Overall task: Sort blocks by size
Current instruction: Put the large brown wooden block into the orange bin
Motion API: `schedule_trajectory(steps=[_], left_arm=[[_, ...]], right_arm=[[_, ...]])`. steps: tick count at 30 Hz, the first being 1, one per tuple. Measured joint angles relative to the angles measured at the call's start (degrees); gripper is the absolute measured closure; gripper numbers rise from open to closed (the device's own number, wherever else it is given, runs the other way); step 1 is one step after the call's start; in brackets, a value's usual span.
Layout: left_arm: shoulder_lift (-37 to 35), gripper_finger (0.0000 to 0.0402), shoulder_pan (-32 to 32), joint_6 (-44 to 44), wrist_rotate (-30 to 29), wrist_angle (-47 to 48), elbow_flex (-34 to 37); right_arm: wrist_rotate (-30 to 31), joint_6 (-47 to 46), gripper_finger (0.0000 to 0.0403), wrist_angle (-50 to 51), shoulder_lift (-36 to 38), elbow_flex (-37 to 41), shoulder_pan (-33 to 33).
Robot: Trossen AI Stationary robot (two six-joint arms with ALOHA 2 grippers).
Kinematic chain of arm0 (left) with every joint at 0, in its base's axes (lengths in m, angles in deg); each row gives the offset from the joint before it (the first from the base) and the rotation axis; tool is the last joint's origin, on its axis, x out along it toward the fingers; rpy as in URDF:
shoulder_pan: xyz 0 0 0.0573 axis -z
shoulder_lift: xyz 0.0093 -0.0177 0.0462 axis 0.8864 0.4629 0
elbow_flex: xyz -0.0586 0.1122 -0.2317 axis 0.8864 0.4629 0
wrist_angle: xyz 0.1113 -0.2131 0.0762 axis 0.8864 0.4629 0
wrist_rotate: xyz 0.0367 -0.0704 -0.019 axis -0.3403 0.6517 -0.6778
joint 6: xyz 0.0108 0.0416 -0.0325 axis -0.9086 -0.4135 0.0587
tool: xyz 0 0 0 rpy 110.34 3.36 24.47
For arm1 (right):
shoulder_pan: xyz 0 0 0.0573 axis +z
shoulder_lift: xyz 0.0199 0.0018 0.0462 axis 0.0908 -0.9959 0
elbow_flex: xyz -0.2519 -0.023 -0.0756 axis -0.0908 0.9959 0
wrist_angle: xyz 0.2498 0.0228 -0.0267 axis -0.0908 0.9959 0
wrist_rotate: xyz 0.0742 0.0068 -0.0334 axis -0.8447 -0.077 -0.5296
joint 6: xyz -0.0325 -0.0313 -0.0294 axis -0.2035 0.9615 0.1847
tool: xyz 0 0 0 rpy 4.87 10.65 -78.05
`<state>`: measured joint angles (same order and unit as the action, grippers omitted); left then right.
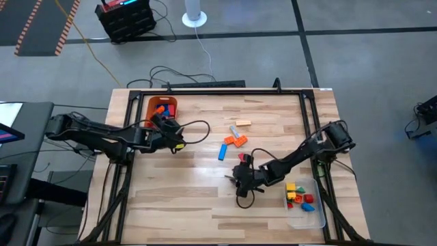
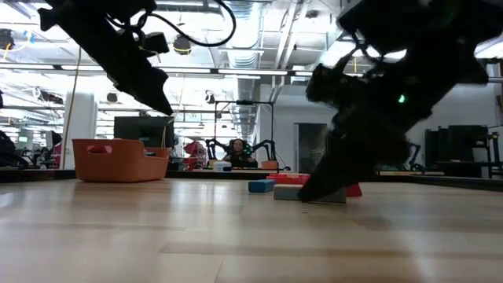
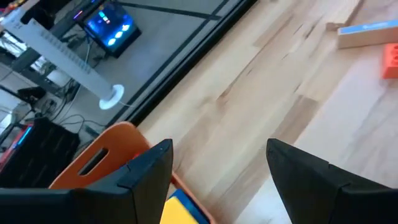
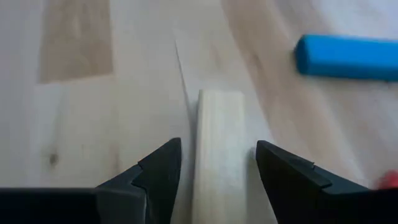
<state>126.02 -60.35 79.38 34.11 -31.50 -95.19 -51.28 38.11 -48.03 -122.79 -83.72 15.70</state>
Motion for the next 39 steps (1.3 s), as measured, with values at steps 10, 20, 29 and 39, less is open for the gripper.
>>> schedule_trajectory(steps=[10,20,29,39], left_arm=[[0.02,0.0148,3.08,-2.24,5.04,-1.83,0.0],[0.06,0.0148,7.57,-19.54,14.25,-13.53,0.0],[7.48,0.0148,13.99,-38.49,28.89,-27.2,0.0],[22.99,0.0148,20.82,-62.91,17.71,-51.32,0.0]], right_arm=[[-0.39,-1.12,0.0206,-2.6,-2.23,-0.26,0.12],[-2.17,2.96,0.0275,0.58,3.36,0.0,-1.57],[-16.72,4.85,0.0275,-11.96,10.28,-0.13,-7.11],[-24.73,1.68,0.0264,-16.65,10.27,-0.15,-8.59]])
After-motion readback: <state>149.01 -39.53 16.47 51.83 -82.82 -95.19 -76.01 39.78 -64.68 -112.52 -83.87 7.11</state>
